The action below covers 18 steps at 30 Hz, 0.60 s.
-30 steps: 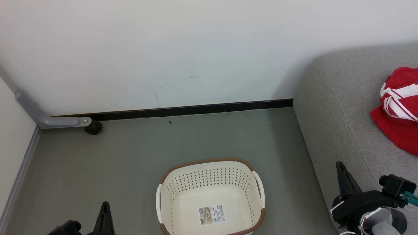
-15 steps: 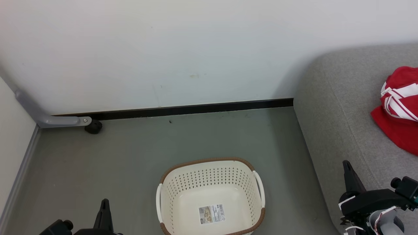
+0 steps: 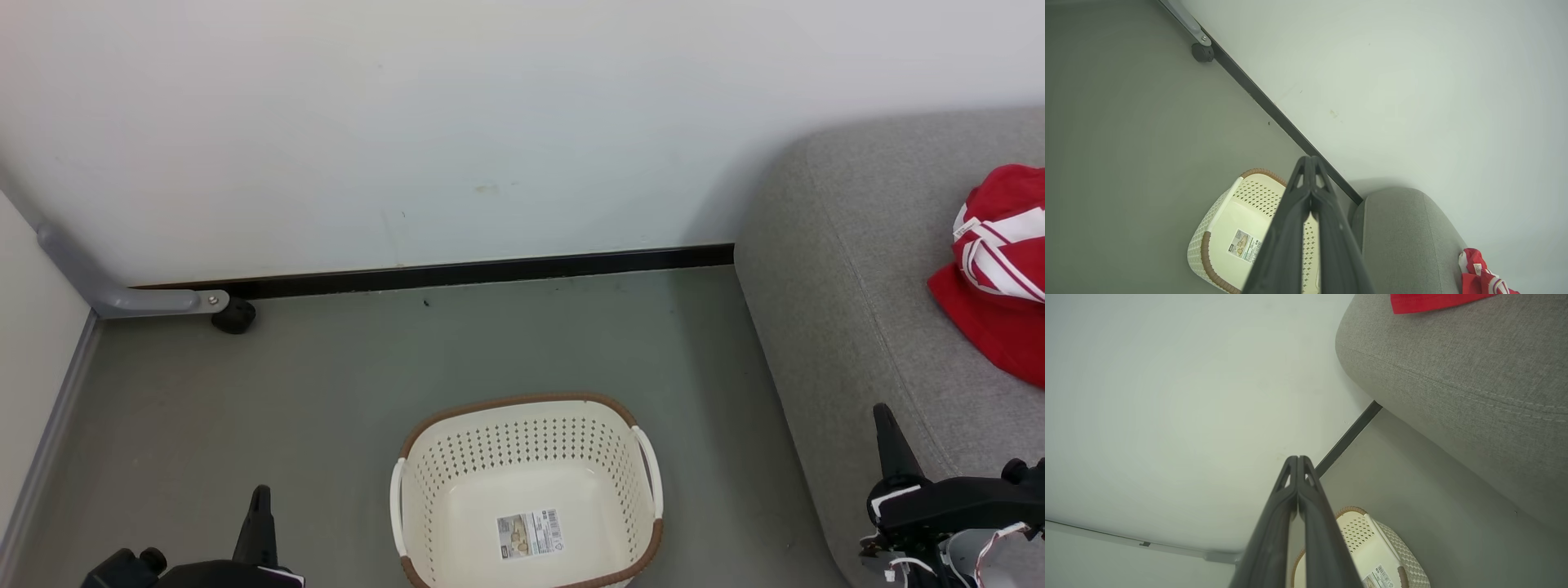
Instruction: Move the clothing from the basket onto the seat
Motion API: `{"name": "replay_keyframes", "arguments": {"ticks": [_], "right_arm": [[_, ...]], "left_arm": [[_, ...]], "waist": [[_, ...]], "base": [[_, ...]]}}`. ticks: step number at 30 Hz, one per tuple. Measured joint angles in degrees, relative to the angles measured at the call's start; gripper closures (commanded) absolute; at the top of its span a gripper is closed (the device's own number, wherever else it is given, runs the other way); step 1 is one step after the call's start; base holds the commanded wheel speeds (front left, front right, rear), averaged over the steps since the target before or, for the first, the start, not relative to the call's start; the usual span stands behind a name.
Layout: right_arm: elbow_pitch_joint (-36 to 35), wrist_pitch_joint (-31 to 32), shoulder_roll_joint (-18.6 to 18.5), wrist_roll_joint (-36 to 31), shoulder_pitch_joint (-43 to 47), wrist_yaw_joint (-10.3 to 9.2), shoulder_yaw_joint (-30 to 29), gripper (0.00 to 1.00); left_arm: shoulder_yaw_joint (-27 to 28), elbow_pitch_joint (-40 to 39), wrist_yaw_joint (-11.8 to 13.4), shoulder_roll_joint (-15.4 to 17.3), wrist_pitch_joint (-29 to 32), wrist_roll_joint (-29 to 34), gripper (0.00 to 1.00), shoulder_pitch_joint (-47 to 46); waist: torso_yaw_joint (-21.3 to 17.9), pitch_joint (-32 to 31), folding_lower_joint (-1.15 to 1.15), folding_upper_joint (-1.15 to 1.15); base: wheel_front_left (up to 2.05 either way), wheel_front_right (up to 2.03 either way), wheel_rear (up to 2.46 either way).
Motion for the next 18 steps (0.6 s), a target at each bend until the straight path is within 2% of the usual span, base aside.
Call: {"name": "replay_keyframes", "arguments": {"ticks": [18], "right_arm": [[-2.7, 3.5, 1.1, 13.2, 1.2, 0.49, -4.0, 1.0]], "left_arm": [[1.9, -1.2, -2.7, -0.3, 3.5, -13.7, 1.0, -0.9]], "waist": [[0.0, 0.2, 0.0, 0.0]], "base": [[0.0, 0.0, 0.0]]}}
